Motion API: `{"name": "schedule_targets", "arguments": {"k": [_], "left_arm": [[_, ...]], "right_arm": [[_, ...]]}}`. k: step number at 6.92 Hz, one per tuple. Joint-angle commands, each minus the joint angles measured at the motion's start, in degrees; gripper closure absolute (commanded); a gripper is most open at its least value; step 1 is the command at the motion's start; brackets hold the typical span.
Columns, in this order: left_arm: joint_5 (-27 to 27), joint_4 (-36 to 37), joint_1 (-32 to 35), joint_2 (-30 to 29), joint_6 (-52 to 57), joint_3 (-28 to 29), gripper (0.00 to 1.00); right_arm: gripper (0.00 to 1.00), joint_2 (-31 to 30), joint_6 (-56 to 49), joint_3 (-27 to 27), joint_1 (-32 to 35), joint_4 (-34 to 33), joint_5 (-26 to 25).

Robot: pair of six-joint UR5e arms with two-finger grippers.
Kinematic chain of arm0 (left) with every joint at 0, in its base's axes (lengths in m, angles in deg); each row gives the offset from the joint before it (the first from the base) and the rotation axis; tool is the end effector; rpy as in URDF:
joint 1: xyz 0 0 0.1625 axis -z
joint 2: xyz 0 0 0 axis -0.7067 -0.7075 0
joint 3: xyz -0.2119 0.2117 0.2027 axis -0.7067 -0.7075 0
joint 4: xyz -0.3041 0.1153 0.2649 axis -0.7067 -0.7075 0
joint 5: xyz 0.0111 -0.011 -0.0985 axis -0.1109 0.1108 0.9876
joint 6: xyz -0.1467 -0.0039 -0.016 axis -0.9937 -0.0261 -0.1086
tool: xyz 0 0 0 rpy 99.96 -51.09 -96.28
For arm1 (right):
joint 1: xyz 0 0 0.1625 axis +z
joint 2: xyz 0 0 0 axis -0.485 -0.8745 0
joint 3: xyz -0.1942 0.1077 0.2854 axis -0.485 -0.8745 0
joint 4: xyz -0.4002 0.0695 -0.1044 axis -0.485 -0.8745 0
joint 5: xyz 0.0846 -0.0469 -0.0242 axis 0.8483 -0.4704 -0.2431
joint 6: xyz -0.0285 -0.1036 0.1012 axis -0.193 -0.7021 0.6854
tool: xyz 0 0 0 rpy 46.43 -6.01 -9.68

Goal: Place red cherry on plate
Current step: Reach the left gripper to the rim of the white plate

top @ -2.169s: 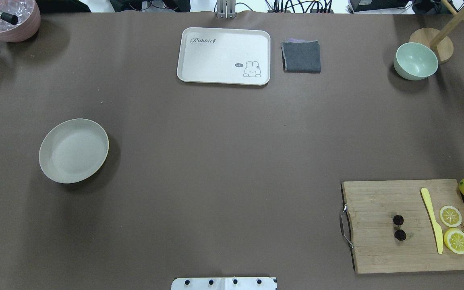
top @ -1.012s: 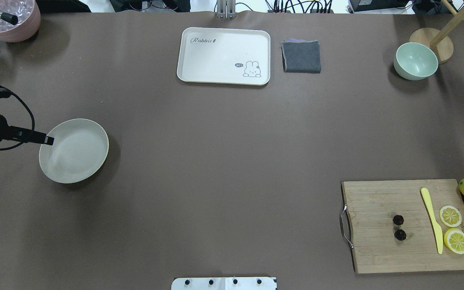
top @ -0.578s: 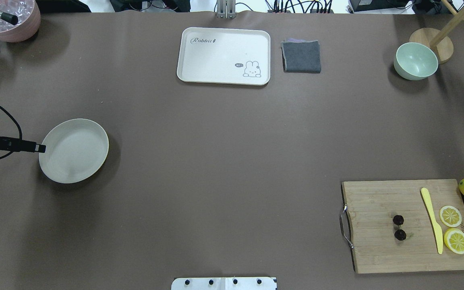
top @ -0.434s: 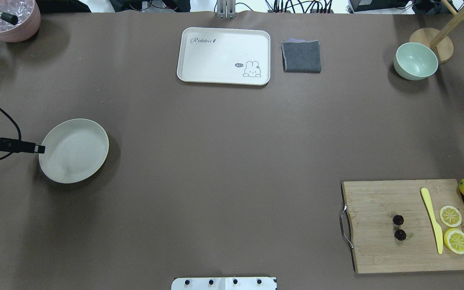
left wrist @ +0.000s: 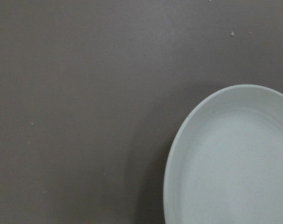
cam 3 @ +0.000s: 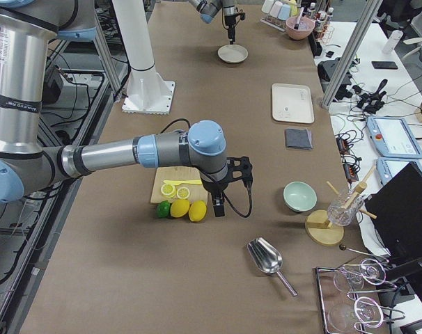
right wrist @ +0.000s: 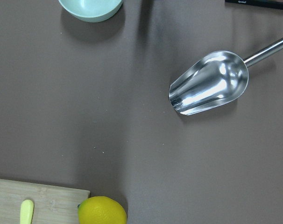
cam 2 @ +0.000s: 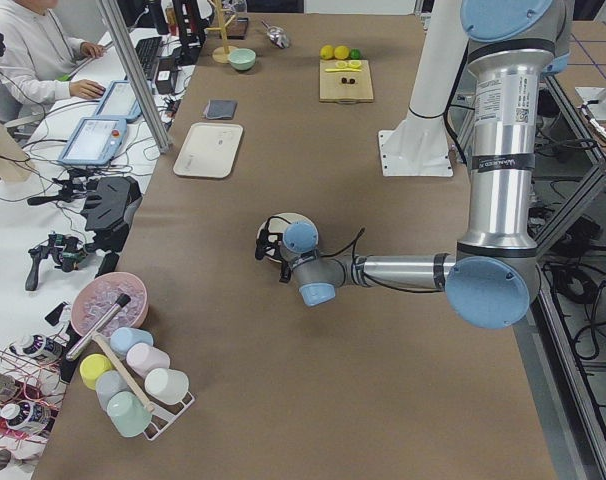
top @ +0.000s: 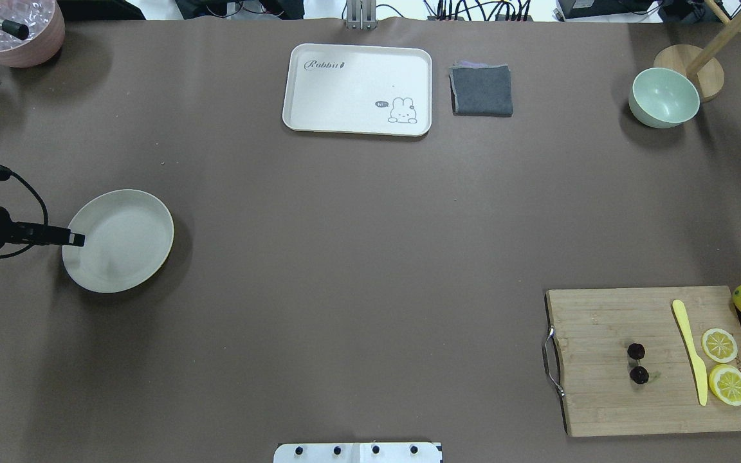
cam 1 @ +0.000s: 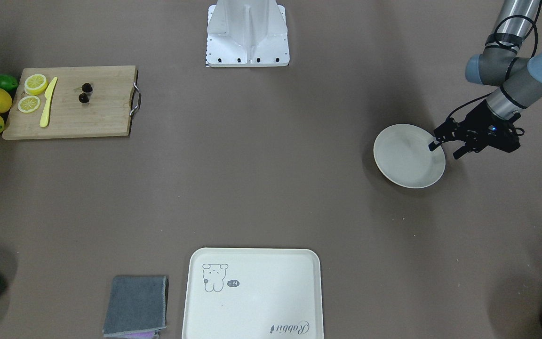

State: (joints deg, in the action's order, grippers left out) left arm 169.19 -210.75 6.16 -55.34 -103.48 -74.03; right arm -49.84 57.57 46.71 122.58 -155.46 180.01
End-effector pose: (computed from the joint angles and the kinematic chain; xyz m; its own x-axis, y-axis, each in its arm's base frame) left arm 0.3035 -0.4528 0.5564 0.4248 0.1527 -0.8923 0.1124 0.9691 0.2194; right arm 0.0553 -0.4235 0.5237 0.7134 -0.1266 0.6892 -0.0036 0.9829 0.1843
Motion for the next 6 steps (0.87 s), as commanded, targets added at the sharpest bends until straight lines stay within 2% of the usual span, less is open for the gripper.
{"name": "schedule_targets", "arguments": {"k": [1, 3, 6], "left_arm": [[-2.33, 0.01, -1.98, -0.75, -0.83, 0.24, 0.29], [-2.35, -0.51, -2.26, -0.67, -0.13, 0.15, 0.98], [-0.69, -3.6, -2.26, 0.57, 1.28, 0.24, 1.0]], "right_arm": [[0.0, -0.01, -0.09, -0.04, 0.3, 0.0, -0.05], [0.0, -0.01, -0.09, -0.3, 0.3, 0.0, -0.05], [0.0, 0.08, 0.0, -0.13, 0.39, 0.0, 0.04]]}}
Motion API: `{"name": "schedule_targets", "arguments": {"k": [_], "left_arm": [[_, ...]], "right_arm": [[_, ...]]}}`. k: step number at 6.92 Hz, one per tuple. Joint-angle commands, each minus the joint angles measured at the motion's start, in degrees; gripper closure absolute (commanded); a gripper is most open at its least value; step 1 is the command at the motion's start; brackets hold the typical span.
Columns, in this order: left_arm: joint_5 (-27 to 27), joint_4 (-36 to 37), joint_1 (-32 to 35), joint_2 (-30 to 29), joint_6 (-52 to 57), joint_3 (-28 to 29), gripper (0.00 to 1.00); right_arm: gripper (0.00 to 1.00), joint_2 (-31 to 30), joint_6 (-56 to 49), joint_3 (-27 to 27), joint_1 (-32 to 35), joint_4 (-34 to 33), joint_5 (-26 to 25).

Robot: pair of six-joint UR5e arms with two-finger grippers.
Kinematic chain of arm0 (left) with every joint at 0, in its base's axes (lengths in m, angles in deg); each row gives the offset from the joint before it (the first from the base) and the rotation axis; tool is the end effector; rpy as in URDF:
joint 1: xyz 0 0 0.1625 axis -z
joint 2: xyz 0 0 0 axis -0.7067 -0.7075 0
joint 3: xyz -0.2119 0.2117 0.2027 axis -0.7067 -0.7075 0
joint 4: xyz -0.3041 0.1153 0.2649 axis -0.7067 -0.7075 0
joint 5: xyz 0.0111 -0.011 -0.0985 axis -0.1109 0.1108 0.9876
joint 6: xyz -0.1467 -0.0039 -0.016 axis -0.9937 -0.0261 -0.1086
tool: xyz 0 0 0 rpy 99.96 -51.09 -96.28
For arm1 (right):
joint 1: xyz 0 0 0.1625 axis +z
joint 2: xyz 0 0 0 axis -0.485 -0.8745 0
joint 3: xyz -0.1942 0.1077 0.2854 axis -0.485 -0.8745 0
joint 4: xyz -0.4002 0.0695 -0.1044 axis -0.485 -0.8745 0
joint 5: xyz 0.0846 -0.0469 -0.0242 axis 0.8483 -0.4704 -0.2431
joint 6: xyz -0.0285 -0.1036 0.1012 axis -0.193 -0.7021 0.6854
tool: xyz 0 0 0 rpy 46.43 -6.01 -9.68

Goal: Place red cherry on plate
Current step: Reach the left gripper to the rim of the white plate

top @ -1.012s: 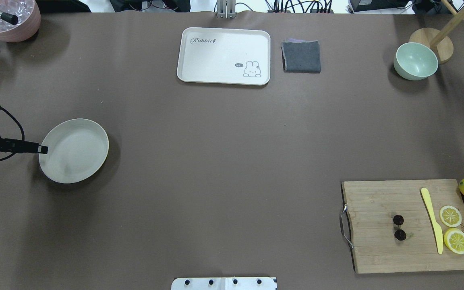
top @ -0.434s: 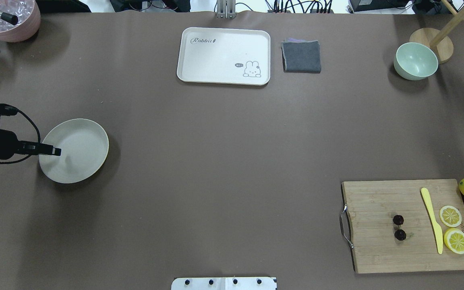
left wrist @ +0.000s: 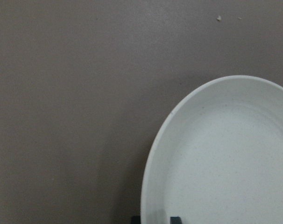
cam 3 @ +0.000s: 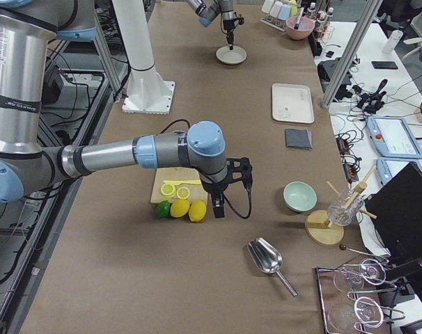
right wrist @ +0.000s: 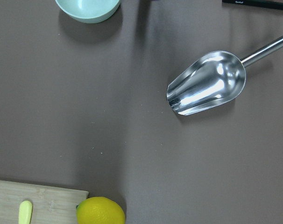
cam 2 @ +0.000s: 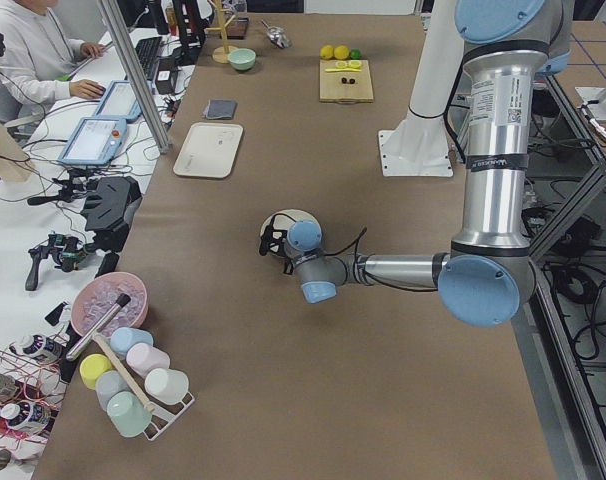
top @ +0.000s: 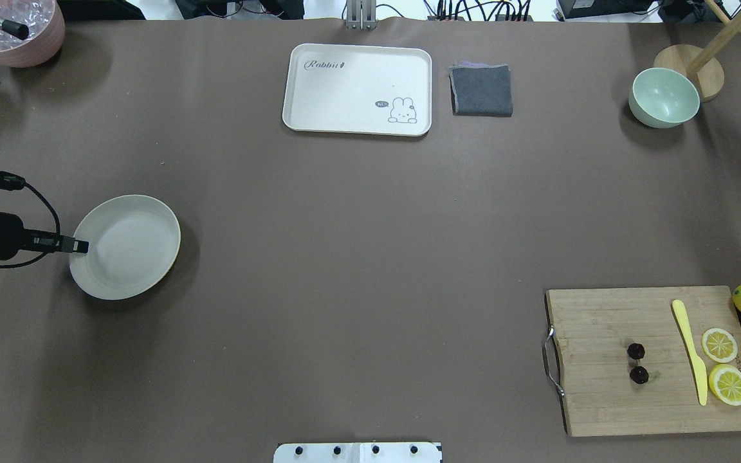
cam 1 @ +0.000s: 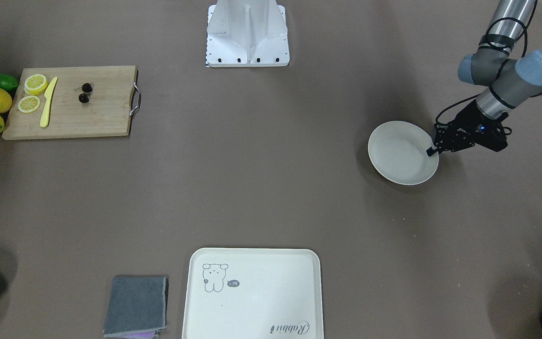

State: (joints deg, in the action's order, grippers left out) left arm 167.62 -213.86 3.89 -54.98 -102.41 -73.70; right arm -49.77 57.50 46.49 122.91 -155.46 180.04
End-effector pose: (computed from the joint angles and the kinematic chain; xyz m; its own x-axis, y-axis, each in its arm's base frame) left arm 0.3171 -0.4408 0.5556 0.4084 0.2132 -0.8876 0.0941 0.9573 0.2733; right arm 0.0577 -0.4235 0.5250 0.7137 -0.1220 0.6898 -0.0084 0.9832 0.1826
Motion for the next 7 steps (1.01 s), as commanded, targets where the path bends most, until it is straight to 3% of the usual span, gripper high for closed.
{"name": "schedule_targets", "arguments": {"k": [1, 2, 3, 7], "left_arm": [[5.5, -0.23, 0.53, 0.21, -0.23, -0.45, 1.0], [9.38, 0.91, 3.23, -0.57, -0.59, -1.15, 1.0], [12.46, 6.75, 5.52, -2.23, -0.59, -3.5, 1.0], [12.93, 42.47, 9.14, -13.2, -0.68, -21.75, 1.0]], "right_arm": [[0.0, -0.08, -0.01, 0.18, 0.15, 0.0, 0.01], [0.0, -0.08, 0.07, 0.27, 0.23, 0.0, 0.18], [0.0, -0.08, 0.07, 0.18, 0.24, 0.0, 0.19], [0.0, -0.08, -0.01, 0.18, 0.24, 0.0, 0.27]]}}
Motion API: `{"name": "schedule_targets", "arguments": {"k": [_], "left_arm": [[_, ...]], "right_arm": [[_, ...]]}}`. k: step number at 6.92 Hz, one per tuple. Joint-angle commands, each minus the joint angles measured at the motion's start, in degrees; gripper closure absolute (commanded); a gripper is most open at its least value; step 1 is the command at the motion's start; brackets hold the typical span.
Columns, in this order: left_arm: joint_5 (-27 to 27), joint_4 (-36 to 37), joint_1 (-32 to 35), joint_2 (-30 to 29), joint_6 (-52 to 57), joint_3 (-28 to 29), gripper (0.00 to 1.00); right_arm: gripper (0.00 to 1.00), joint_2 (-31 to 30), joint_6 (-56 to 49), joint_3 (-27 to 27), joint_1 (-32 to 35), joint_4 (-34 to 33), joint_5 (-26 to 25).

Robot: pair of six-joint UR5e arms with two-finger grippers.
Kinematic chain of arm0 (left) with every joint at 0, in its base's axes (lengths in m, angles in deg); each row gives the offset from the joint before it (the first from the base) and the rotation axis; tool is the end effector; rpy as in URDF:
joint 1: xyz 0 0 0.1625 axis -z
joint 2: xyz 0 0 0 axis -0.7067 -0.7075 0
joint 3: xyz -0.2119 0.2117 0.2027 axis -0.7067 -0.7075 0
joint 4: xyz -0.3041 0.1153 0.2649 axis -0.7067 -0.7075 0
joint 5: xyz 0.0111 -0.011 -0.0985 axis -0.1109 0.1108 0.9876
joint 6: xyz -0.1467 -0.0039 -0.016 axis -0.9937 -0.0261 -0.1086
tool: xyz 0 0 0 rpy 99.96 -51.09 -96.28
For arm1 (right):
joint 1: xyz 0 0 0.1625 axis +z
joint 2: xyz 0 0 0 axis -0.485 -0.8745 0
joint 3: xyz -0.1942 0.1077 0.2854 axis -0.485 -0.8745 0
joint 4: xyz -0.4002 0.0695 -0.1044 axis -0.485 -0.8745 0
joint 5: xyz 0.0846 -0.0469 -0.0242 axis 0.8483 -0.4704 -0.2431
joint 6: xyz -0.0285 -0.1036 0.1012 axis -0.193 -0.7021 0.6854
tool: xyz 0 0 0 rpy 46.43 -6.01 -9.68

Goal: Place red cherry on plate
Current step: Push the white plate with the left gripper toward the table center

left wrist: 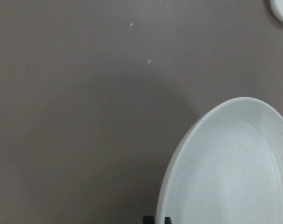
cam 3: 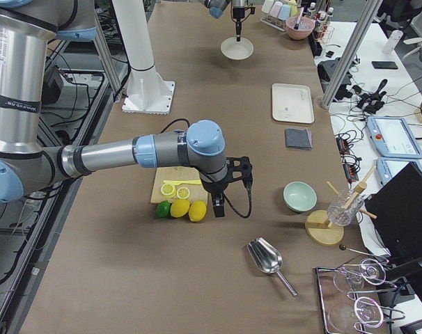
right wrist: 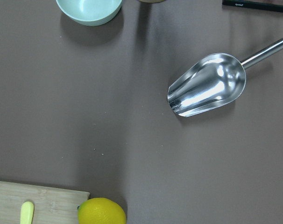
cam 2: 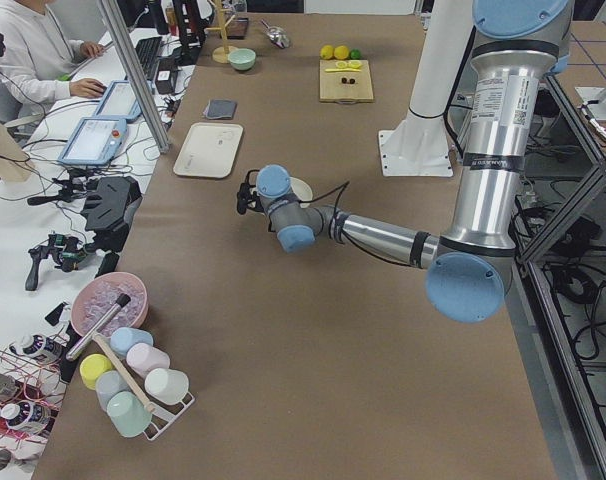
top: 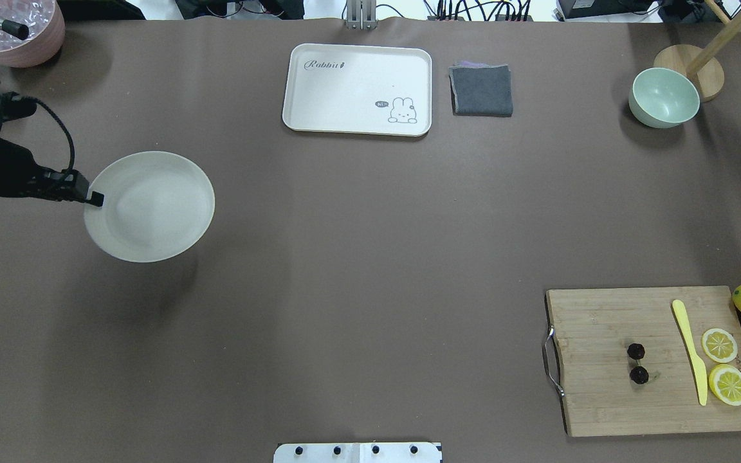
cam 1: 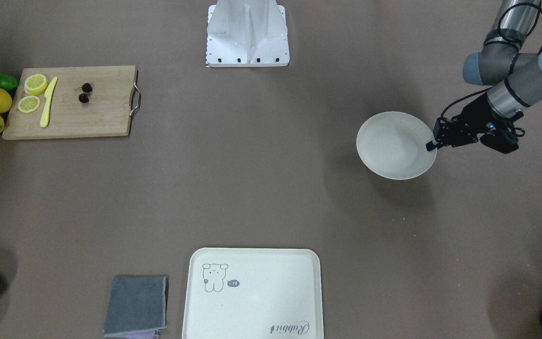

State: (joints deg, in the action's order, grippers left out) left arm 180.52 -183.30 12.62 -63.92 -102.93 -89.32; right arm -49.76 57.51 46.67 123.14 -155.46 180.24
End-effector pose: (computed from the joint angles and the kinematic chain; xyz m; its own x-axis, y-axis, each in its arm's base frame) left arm 0.2856 -0.4981 0.3880 0.3772 0.0859 -0.9221 0.0598 0.9913 0.1168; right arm 0.0591 -0.4234 0.5230 0.7119 -0.1217 0.6917 -0.0127 0.9825 0.1859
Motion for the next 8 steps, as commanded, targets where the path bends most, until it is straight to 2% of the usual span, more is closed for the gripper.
{"name": "schedule_targets", "arguments": {"k": [1, 2, 3, 5, 7, 8], "left_arm": [[-0.84, 21.68, 0.33, -10.13, -2.5, -8.89, 1.0], [-2.59, 22.99, -0.71, -13.75, -6.44, -8.57, 1.0], [-4.26, 24.49, -4.55, -16.66, -9.44, -8.3, 1.0], [-17.22, 24.59, -16.92, -21.77, -20.05, -8.3, 1.0], [-31.8, 24.5, -30.36, -23.19, -26.24, -8.12, 1.0], [-35.27, 24.41, -33.65, -23.11, -27.21, -8.12, 1.0]], "right_arm": [[0.0, -0.08, 0.06, -0.09, -0.09, 0.0, 0.24], [0.0, -0.25, 0.06, -0.01, 0.0, 0.0, 0.42], [0.0, -0.34, -0.03, 0.08, 0.18, 0.0, 0.42], [0.0, -0.43, -0.03, 0.08, 0.97, 0.0, 0.42], [0.0, -0.69, -0.12, 0.08, 1.14, 0.0, 0.42], [0.0, -0.87, -0.12, 0.0, 1.06, 0.0, 0.42]]}}
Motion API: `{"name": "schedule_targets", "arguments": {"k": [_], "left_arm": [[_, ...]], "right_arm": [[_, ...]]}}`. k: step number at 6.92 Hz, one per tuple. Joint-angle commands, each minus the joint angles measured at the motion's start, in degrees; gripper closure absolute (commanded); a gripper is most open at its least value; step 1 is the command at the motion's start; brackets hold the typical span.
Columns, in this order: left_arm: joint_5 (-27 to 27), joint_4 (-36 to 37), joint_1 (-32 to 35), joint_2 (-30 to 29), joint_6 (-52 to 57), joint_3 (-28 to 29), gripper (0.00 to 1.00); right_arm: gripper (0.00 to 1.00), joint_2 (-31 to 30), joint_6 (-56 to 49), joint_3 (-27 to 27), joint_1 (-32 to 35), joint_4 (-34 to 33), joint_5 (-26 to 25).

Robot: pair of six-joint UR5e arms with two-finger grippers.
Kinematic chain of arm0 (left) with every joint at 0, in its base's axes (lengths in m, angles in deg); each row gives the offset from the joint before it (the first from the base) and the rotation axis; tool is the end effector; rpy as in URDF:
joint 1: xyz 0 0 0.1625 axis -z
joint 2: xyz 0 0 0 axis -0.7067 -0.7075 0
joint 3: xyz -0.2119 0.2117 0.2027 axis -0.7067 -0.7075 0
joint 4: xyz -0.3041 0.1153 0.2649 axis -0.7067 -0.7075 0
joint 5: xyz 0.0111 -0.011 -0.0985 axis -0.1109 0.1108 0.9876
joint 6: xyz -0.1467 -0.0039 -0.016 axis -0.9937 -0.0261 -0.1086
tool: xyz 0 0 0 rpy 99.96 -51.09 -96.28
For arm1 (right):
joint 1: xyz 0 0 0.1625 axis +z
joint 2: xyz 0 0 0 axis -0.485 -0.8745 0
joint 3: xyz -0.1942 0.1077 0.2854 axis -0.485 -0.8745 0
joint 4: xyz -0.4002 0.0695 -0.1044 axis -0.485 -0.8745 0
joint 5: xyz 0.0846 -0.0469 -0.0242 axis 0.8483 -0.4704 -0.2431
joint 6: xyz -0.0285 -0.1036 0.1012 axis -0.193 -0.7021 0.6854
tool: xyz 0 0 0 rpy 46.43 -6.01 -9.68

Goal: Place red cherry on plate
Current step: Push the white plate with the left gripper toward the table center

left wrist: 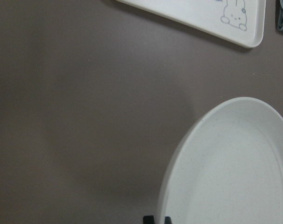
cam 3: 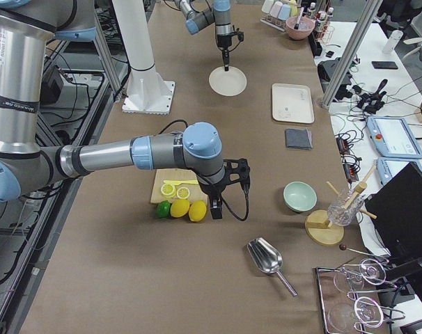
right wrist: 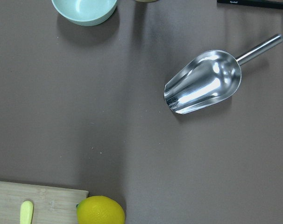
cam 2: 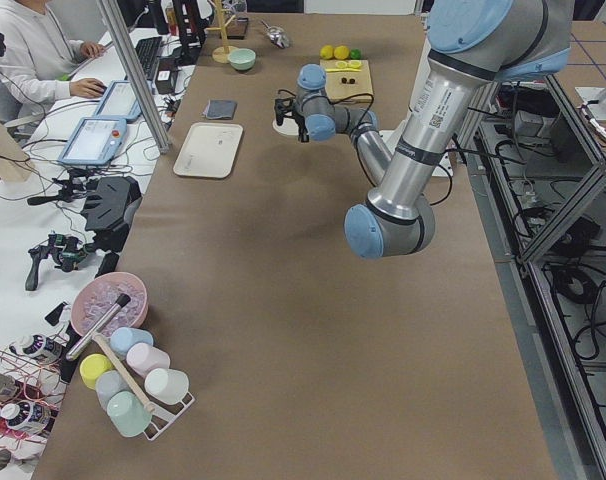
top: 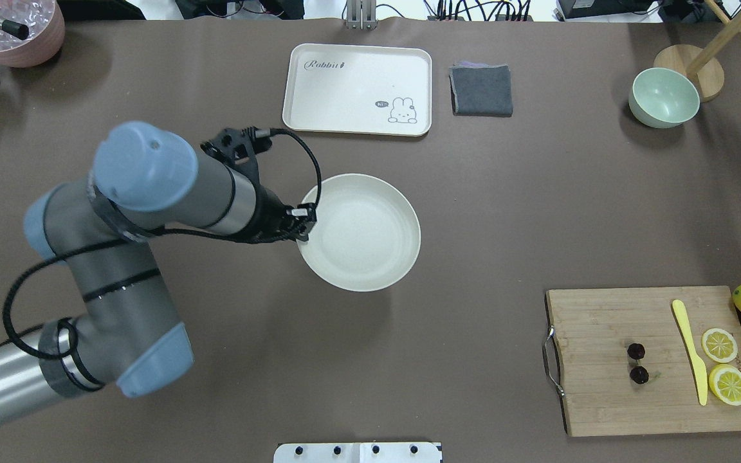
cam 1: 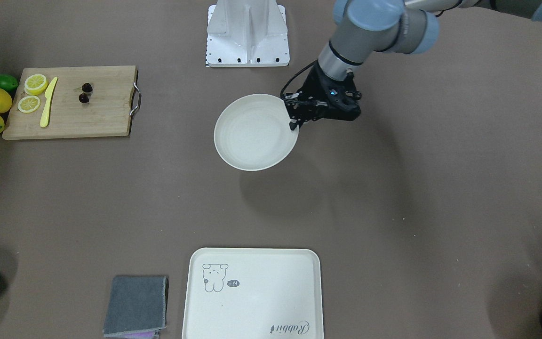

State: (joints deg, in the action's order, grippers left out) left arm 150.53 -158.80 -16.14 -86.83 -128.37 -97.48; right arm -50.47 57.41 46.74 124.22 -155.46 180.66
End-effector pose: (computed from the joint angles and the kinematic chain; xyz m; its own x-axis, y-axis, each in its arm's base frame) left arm 0.5103 -0.3846 0.1585 0.4076 -0.0983 -0.9079 0.1905 0.9815 -0.0207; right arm 0.0659 -0.4177 0.5269 0.7083 -0.1034 0.6983 -0.0306 0.9838 0.1766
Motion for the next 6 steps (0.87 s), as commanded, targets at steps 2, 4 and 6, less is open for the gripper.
{"name": "schedule_targets", "arguments": {"k": [2, 4, 6], "left_arm": [[-11.34, -0.43, -10.52, -0.02, -3.01, 0.56, 1.0], [-12.61, -11.77, -12.05, 2.59, -2.93, 3.53, 1.0], [-12.17, -22.92, -12.05, 5.16, -2.58, 8.81, 1.0]], "right_arm": [[0.0, -0.78, -0.1, 0.01, 0.06, 0.0, 0.0], [0.0, -0.87, -0.45, 0.01, 0.59, 0.0, -0.09], [0.0, -1.13, -0.54, 0.01, 0.77, 0.0, -0.09]]}}
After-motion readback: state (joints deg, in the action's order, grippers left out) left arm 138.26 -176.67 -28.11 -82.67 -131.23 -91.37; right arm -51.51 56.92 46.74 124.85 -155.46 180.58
